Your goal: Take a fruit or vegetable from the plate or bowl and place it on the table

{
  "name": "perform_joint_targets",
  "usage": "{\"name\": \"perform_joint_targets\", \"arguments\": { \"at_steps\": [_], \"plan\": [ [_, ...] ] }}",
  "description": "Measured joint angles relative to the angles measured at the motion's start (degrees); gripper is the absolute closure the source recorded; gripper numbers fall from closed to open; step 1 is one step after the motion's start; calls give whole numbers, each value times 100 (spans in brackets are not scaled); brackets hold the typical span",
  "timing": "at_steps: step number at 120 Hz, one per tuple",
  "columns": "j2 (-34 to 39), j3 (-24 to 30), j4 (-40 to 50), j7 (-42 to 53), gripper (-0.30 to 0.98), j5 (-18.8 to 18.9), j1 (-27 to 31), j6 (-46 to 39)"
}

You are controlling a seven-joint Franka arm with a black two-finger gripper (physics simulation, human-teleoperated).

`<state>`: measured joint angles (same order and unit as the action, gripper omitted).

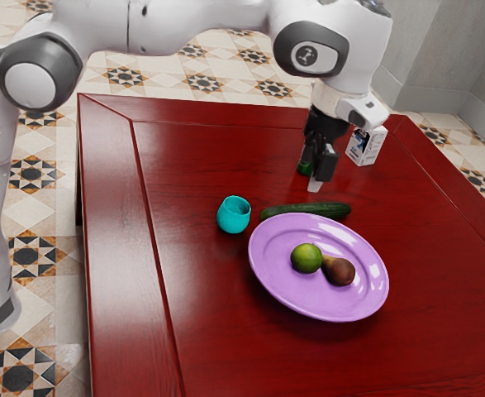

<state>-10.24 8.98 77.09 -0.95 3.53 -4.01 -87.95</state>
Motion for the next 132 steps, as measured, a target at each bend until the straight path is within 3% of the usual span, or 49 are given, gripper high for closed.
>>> {"name": "perform_joint_targets", "arguments": {
  "at_steps": [40,132],
  "plan": [
    [152,63,1243,-15,0,-100,-32,-1035],
    [-530,18,1206,-54,0,-128,32,-1864]
  ]
}}
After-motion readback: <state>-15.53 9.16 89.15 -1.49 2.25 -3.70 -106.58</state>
